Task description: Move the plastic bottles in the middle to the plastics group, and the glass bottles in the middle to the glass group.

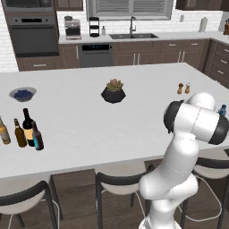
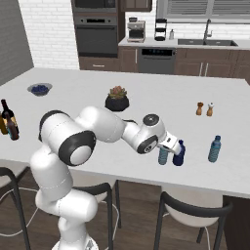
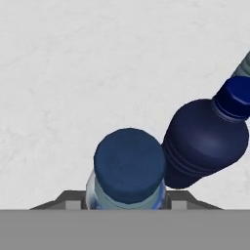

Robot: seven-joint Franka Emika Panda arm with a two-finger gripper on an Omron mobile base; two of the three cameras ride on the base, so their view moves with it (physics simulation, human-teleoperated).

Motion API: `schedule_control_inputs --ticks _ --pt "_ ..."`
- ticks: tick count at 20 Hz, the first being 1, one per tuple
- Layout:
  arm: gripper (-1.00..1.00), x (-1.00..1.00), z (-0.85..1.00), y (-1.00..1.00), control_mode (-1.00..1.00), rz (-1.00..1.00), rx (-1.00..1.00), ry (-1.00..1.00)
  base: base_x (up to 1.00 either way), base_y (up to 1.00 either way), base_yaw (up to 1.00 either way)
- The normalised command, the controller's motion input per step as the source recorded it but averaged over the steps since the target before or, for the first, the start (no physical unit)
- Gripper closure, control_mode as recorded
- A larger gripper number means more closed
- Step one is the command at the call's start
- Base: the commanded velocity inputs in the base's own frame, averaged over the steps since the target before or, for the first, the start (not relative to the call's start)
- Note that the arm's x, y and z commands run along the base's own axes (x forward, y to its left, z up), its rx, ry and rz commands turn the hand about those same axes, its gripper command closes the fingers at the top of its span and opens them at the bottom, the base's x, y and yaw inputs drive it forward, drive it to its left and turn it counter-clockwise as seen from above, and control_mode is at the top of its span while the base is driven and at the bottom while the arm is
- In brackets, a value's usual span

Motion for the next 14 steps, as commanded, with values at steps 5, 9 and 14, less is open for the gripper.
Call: schedule_control_inputs --ticks 5,9,14 --pt "-1.0 0.0 0.01 0.0 -1.0 0.0 0.0 -0.02 0.0 0.0 0.0" --pt "-1.0 0.0 0.06 0.0 -1.0 0.0 -0.02 -0.02 0.0 0.0 0.0" --pt "-1.0 0.0 0.25 0.0 -1.0 0.0 -0.05 -0.02 0.0 0.0 0.0"
